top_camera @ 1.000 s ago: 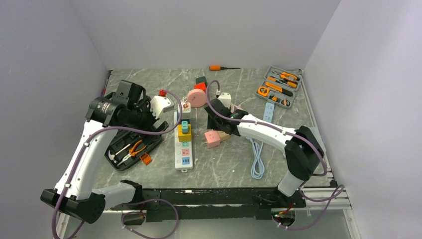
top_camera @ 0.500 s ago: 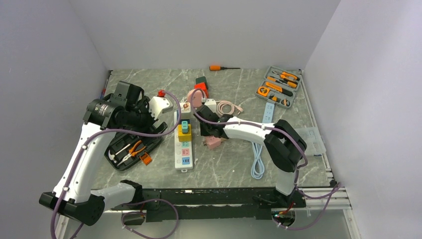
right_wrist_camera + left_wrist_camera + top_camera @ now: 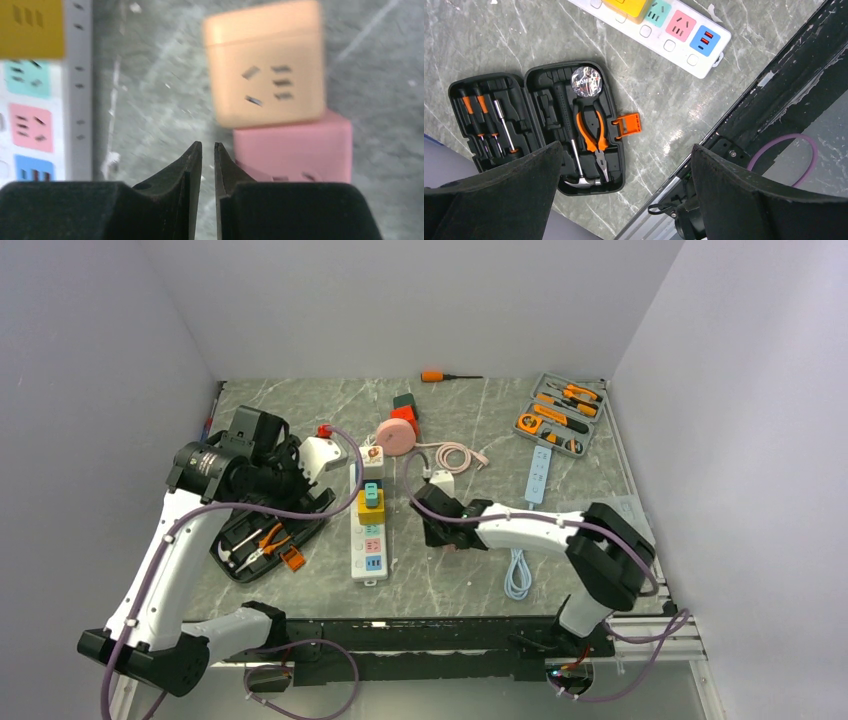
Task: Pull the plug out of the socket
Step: Remove the plug from the socket.
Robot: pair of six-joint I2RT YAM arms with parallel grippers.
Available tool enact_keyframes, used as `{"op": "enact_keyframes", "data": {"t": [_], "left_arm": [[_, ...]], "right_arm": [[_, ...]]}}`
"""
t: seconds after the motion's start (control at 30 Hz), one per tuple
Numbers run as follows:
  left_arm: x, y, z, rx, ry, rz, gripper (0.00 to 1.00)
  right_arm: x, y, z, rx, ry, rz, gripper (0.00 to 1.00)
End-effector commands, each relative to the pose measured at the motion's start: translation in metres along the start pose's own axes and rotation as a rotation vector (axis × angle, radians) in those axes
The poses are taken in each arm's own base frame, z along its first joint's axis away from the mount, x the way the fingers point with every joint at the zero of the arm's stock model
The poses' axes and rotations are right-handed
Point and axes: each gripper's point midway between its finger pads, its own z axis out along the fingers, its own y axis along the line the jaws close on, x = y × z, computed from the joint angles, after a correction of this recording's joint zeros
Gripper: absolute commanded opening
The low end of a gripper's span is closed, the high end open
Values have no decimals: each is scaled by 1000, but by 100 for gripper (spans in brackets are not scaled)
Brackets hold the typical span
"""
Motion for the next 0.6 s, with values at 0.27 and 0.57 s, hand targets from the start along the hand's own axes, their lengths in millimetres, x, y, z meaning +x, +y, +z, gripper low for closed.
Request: {"op": "enact_keyframes", "data": {"t": [0.27, 0.57], "left_arm": [[4, 0, -6, -21, -10, 23, 99], [-4, 0, -14, -32, -56, 59, 99]], "right_arm": [[-25, 3, -80, -182, -133, -64, 68], [-54, -37, -91, -29, -280, -187, 100]]}}
